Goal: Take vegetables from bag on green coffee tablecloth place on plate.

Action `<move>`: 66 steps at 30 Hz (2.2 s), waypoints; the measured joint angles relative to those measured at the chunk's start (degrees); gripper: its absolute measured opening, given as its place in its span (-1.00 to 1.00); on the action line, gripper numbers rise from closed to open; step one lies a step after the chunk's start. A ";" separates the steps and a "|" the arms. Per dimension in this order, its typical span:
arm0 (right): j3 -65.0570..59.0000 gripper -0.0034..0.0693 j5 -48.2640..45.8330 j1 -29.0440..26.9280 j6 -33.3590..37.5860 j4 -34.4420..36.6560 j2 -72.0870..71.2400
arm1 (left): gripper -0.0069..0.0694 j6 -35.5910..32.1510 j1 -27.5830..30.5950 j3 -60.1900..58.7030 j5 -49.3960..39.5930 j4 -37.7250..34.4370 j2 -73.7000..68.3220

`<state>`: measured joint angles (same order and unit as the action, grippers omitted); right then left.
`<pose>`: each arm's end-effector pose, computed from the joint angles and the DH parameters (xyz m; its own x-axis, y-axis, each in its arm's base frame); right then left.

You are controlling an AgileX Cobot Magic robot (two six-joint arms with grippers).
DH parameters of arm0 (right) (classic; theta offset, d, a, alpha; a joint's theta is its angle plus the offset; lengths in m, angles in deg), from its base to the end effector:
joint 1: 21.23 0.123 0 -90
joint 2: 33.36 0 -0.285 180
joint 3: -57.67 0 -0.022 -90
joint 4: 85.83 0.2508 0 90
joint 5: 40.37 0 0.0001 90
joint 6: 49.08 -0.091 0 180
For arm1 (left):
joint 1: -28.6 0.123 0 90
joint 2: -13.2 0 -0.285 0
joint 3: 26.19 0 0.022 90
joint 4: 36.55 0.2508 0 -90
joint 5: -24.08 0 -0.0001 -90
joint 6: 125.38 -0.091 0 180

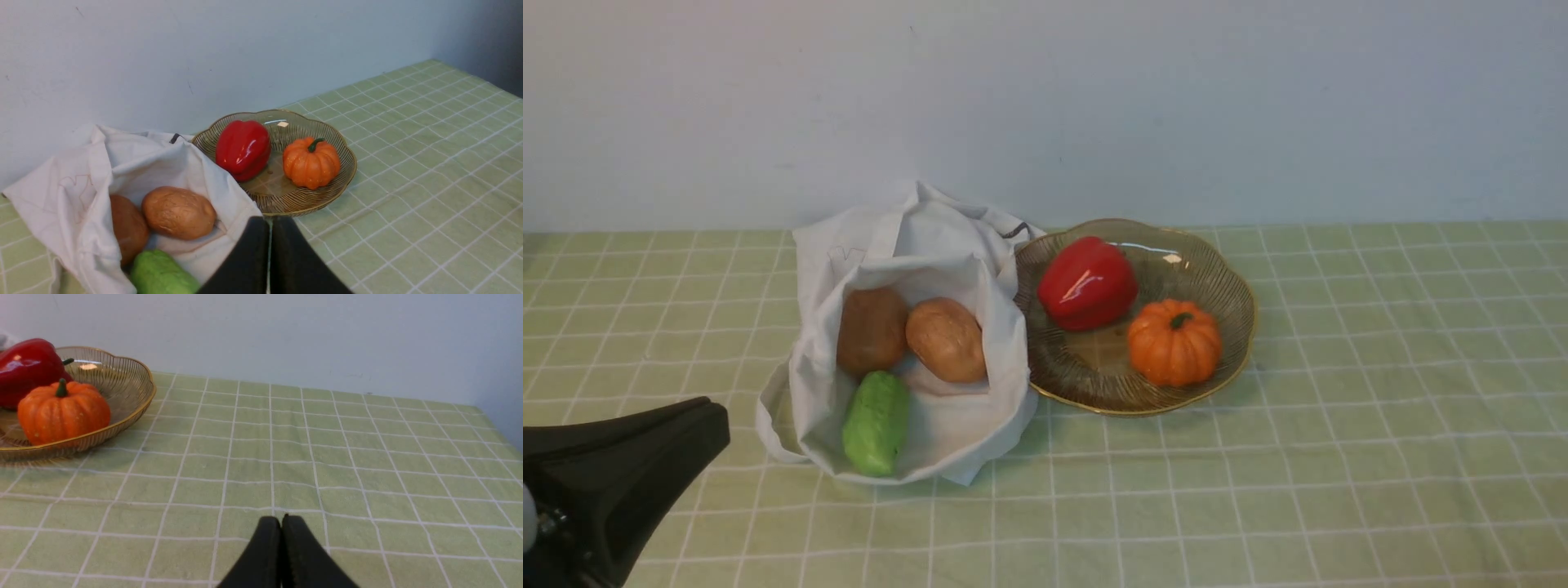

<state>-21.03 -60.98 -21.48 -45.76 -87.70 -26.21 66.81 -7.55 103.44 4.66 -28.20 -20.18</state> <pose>0.0530 -0.0013 0.1727 -0.2834 -0.0871 -0.9550 -0.0097 0.9961 -0.0880 0.0813 -0.0539 0.3085 -0.2223 0.0694 -0.9725 0.5360 0.8419 -0.0624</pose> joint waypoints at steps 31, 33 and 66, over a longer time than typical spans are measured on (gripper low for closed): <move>0.00 -0.95 0.00 0.00 0.00 0.00 0.00 | -0.83 -17.64 29.88 -27.93 -0.18 -8.35 25.67; 0.00 -0.95 0.00 0.00 0.00 0.00 0.00 | -0.83 -16.62 29.99 -28.39 -0.26 -8.35 26.17; 0.00 -0.95 0.00 0.00 0.00 0.00 0.00 | -0.83 -15.82 32.19 -28.51 -1.97 -8.35 26.17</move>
<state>-21.03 -60.98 -21.48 -45.76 -87.70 -26.21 50.99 24.63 74.93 2.69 -36.55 5.99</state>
